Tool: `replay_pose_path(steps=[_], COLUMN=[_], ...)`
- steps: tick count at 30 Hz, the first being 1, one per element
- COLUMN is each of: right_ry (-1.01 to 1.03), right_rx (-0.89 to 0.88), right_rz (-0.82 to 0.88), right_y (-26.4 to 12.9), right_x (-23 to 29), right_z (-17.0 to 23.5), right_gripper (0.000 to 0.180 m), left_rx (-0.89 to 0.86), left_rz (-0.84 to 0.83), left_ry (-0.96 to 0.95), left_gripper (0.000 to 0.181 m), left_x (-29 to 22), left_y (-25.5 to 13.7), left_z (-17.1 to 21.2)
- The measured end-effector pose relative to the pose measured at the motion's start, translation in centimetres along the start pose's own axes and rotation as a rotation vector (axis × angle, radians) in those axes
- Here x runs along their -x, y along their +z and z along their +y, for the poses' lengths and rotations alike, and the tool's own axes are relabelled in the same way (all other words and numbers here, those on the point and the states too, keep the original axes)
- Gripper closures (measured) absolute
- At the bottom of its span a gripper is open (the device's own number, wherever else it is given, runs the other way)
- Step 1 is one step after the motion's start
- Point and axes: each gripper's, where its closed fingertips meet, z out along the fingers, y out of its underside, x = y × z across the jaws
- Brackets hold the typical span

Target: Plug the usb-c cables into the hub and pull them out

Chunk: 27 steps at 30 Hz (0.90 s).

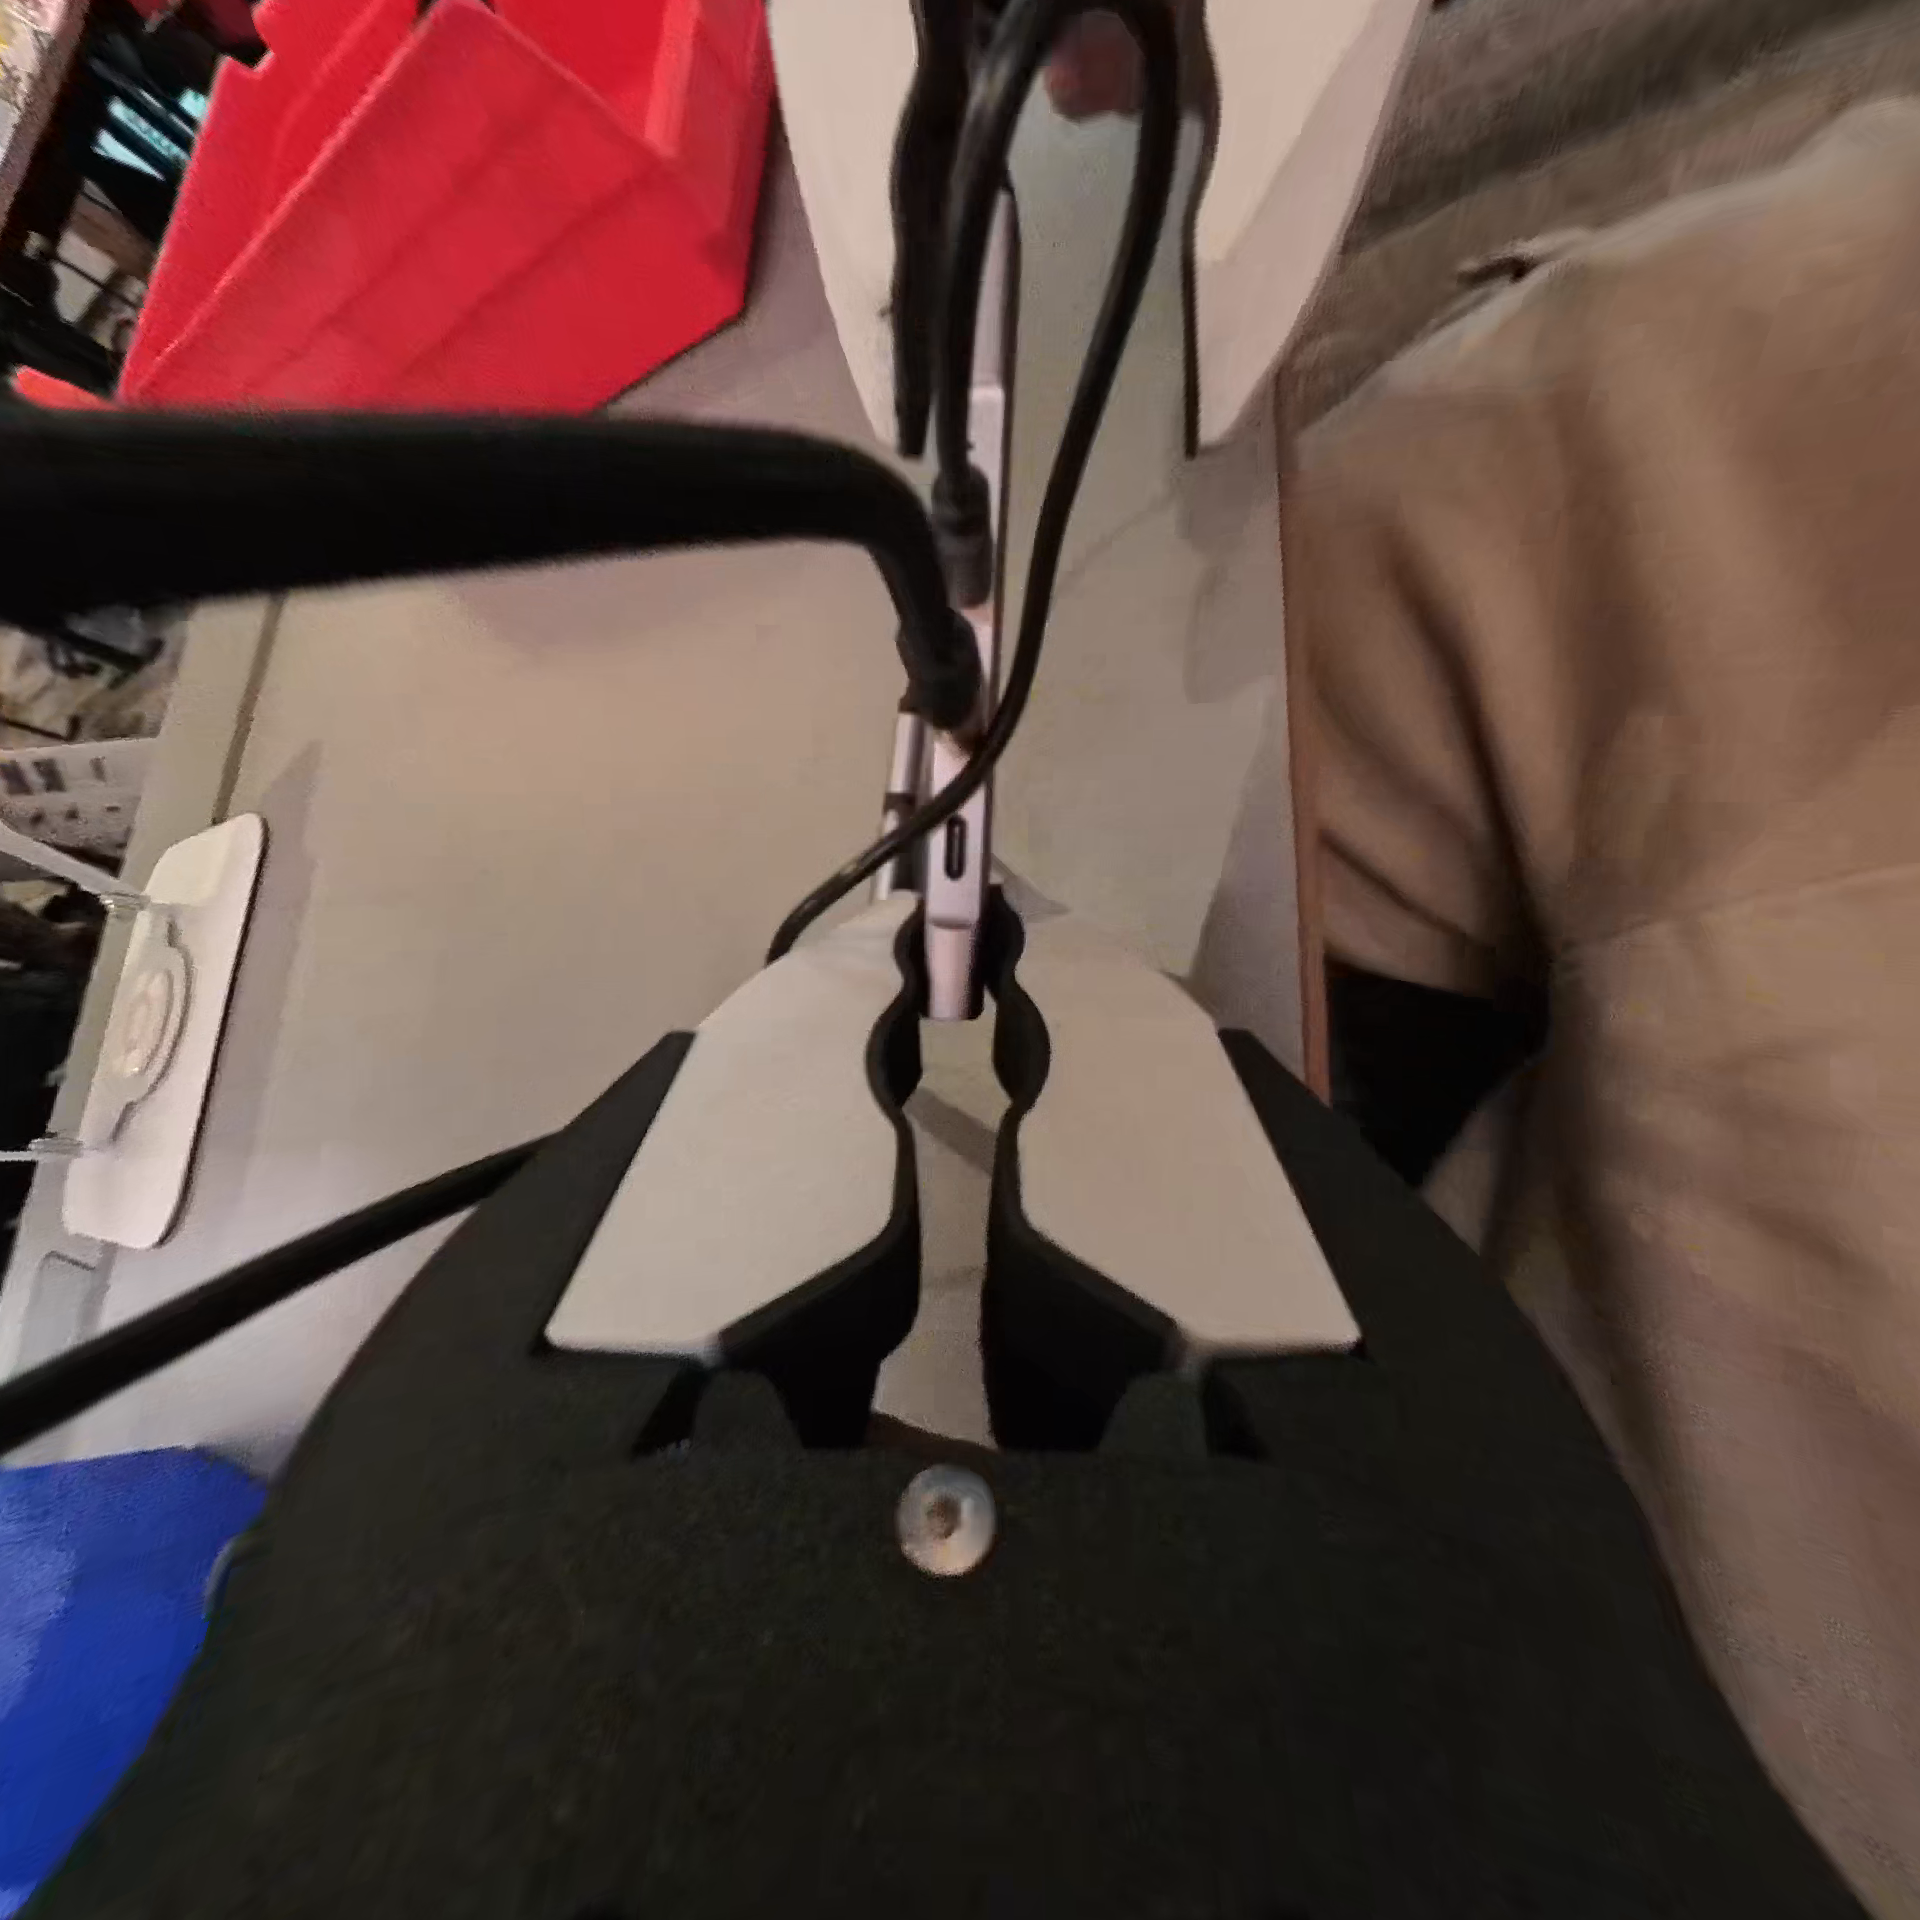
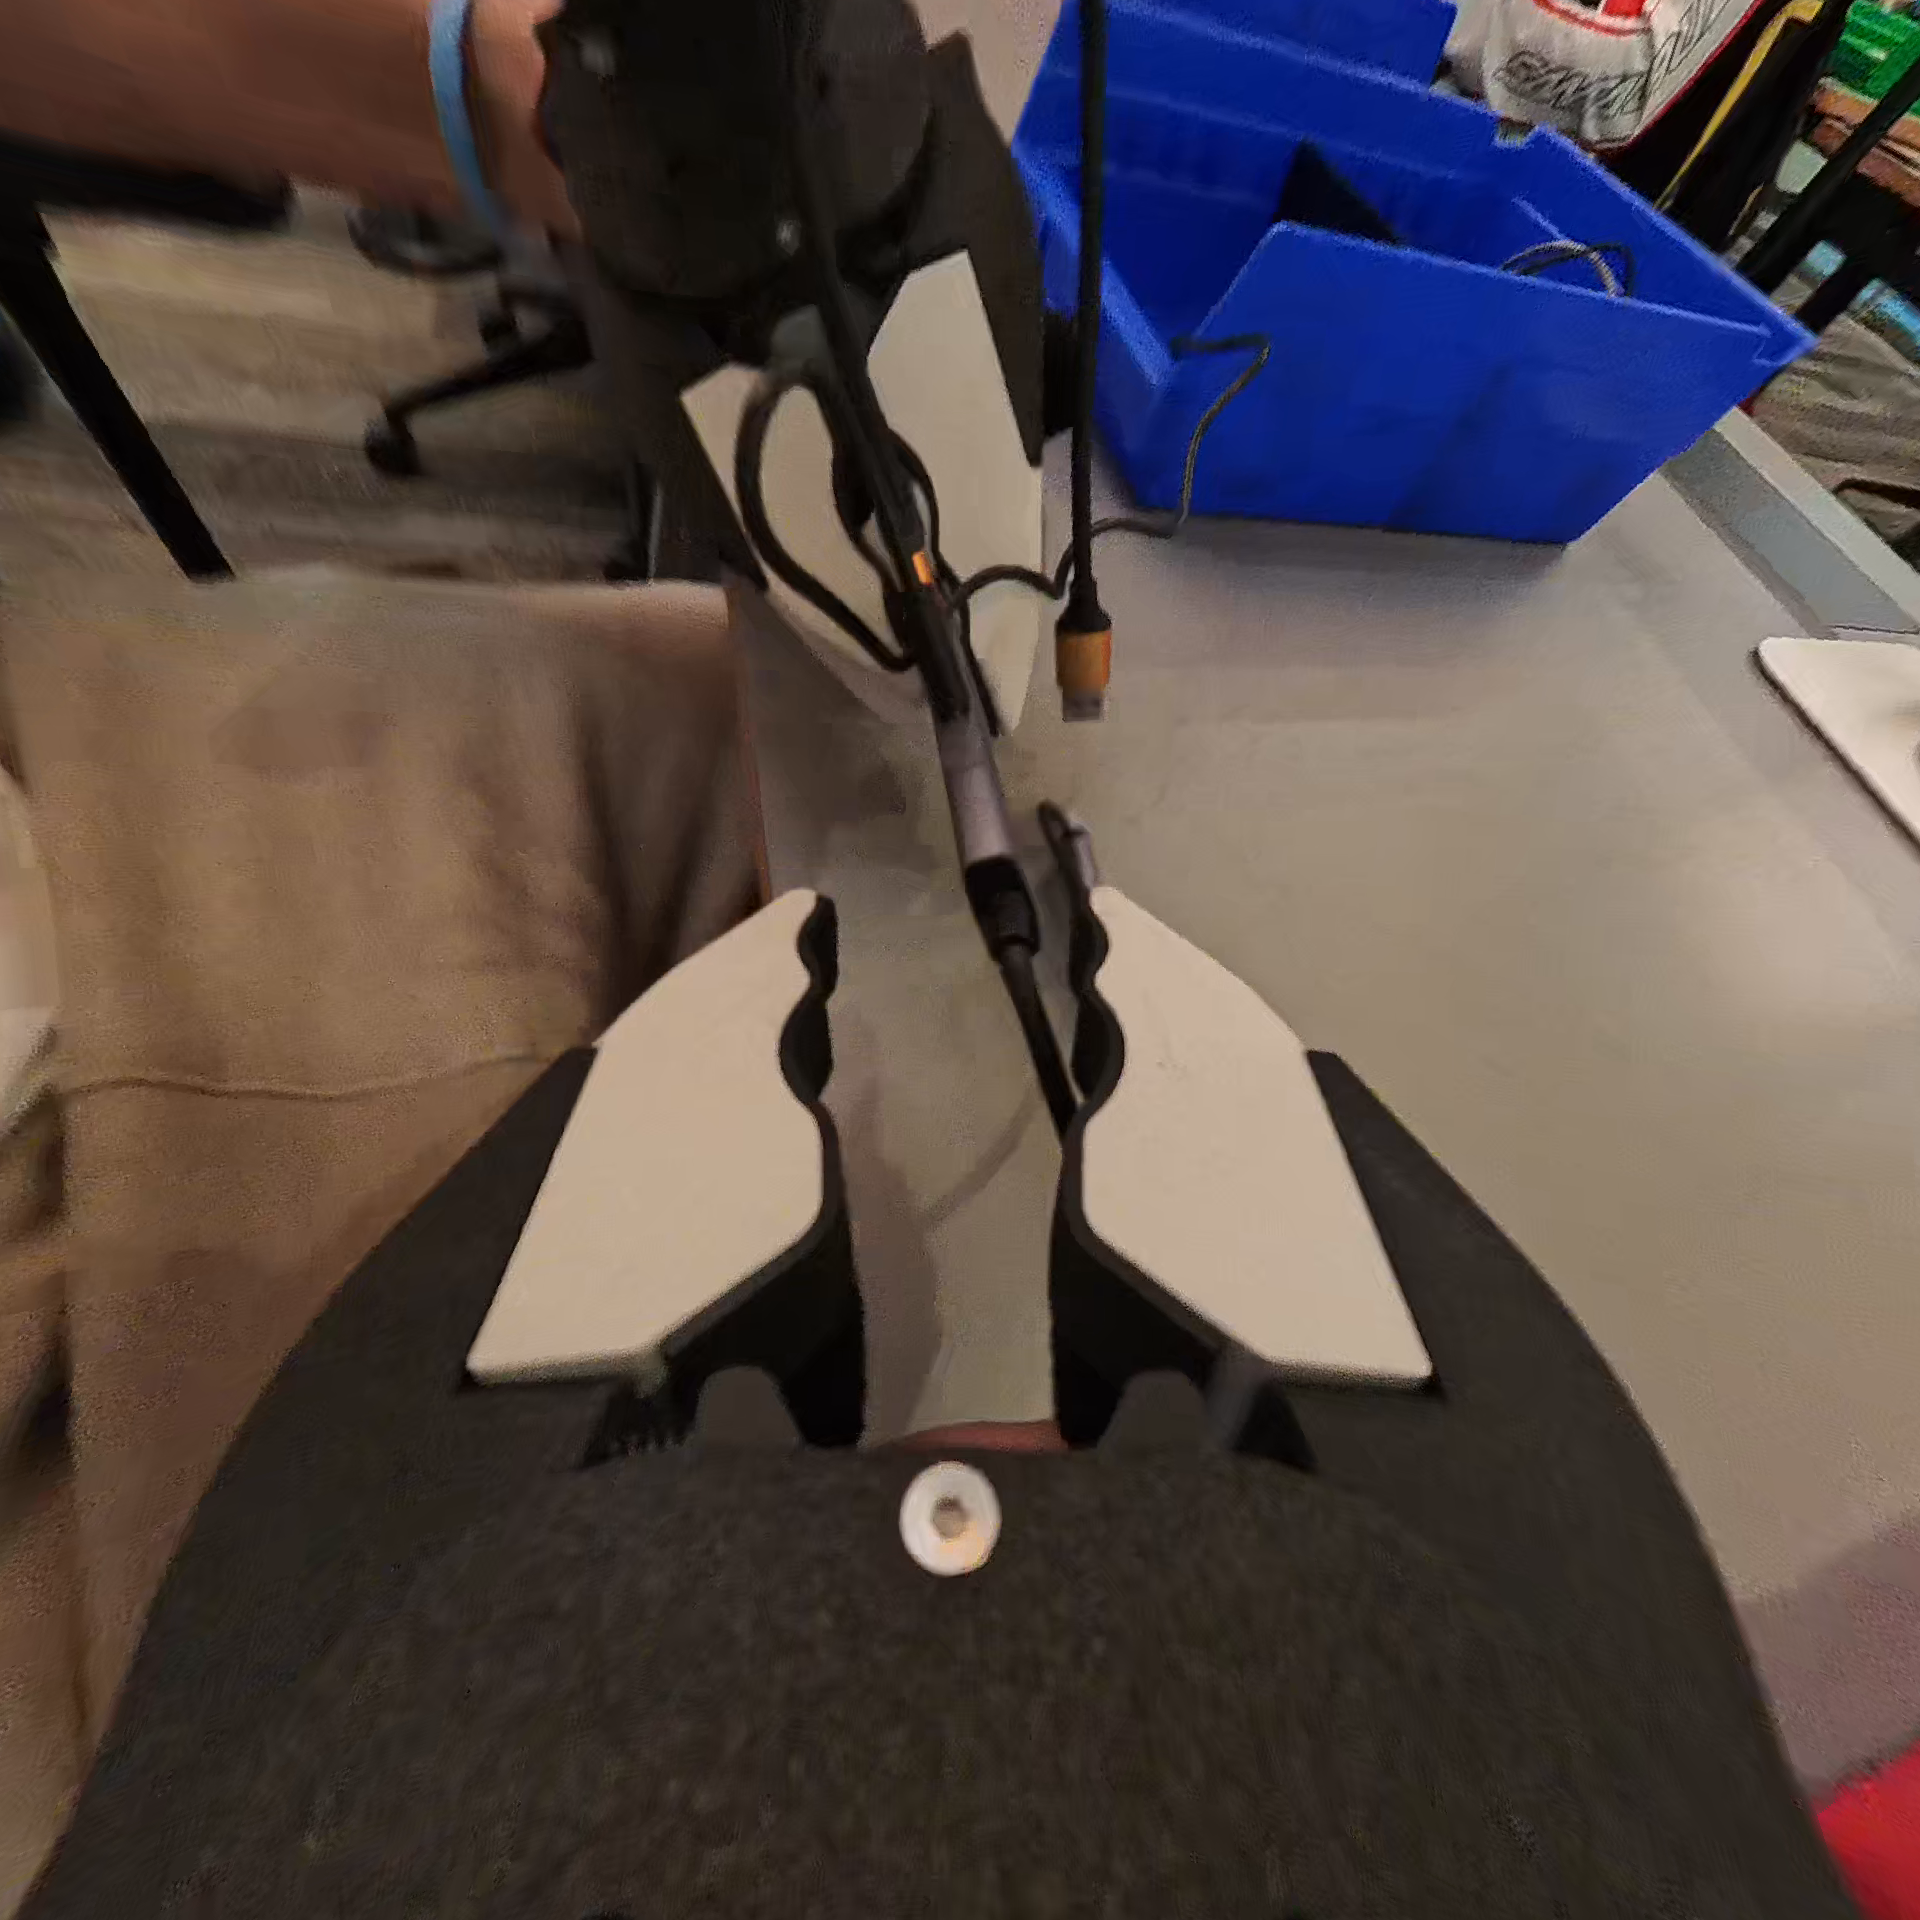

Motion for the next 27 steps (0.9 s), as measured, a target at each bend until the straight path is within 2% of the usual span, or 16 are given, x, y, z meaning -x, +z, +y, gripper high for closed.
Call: replay_pose_path(steps=[3,7,9,10,11,14,16,17,20,23,27], right_ry=[-0.11,-0.244,-0.303,-0.344,-0.381,-0.467,-0.547,-0.559,-0.596,-0.669,-0.75], right_rx=[0.071,0.129,0.156,0.147,0.138,0.18,0.227,0.225,0.229,0.271,0.24], right_rz=[0.069,0.103,0.145,0.199,0.238,0.363,0.527,0.567,0.642,0.668,0.692], right_y=[0.2,1.9,2.8,2.8,2.8,3.6,3.9,4.3,5.9,7.3,7.6], right_x=[-0.1,0.2,-0.4,-1.2,-2.0,-5.2,-8.9,-10.2,-12.4,-12.6,-11.6], right_z=[0.5,0.6,0.9,0.6,0.3,0.0,0.2,0.5,1.4,1.8,0.8], right_gripper=[0.138,0.14,0.155,0.171,0.171,0.17,0.171,0.171,0.171,0.171,0.171], left_rx=[0.116,0.073,0.06,0.069,0.076,0.13,0.193,0.165,-0.071,-0.161,-0.128], left_rz=[-0.027,-0.044,-0.081,-0.104,-0.154,-0.319,-0.426,-0.409,-0.28,-0.32,-0.338], left_ry=[0.117,0.148,0.176,0.2,0.194,-0.062,-0.281,-0.416,-0.82,-0.927,-0.843], left_gripper=[0.172,0.172,0.172,0.172,0.172,0.167,0.166,0.16,0.156,0.15,0.155], left_x=[-0.2,-0.2,0.5,0.8,1.6,5.2,7.5,7.5,6.7,8.3,8.7], left_y=[0.4,0.9,1.0,1.0,1.1,1.1,0.4,0.4,0.3,-0.4,0.6], left_z=[2.0,0.9,0.3,0.4,0.6,1.9,3.8,4.1,2.8,2.7,2.6])
